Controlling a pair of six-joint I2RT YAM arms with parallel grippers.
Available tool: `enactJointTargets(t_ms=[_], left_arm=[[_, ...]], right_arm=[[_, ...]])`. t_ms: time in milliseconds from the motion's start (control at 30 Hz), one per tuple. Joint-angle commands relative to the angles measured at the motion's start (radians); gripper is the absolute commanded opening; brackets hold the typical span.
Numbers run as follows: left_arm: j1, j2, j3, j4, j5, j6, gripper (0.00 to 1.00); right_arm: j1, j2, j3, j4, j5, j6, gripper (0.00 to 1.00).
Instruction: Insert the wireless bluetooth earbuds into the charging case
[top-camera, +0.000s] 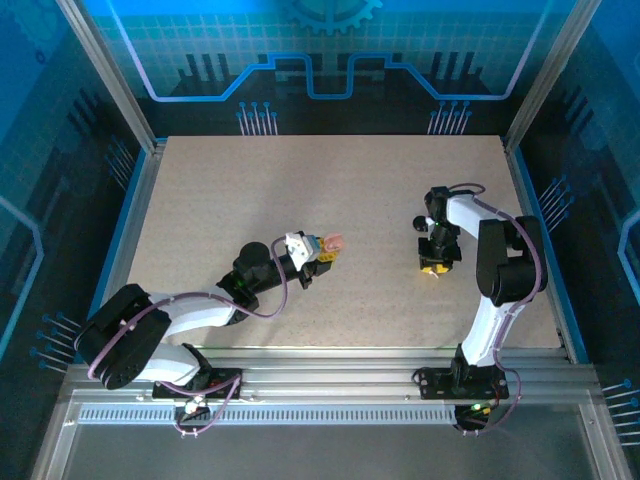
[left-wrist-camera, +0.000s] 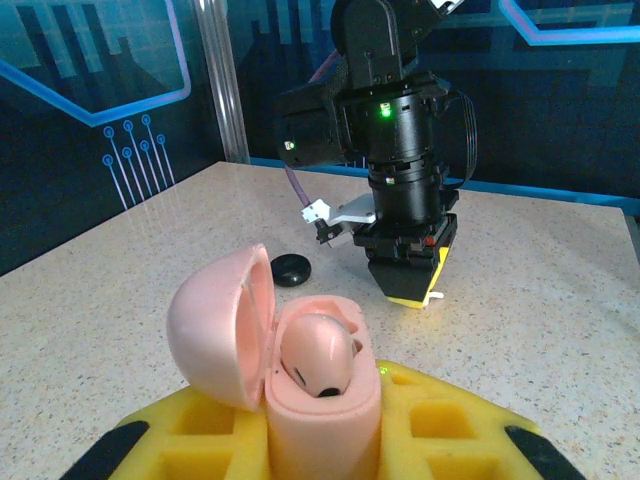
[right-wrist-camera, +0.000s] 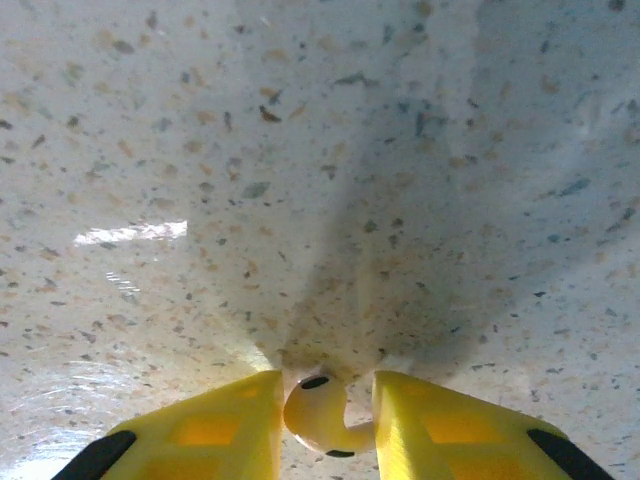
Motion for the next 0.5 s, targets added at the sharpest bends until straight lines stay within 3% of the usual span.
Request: enactJointTargets(t_ms=[0, 467], left_arm=[[0.004, -0.019, -0.002, 0.006, 0.004, -0.001, 0.19], [0.004, -0.021, 0.001, -0.001, 0.006, 0.0, 0.19]], right_arm=[[0.02, 0.018, 0.021, -0.048, -0.014, -0.02, 0.3], [0.034, 0.072, 0.05, -0.059, 0.016, -0.02, 0.27]])
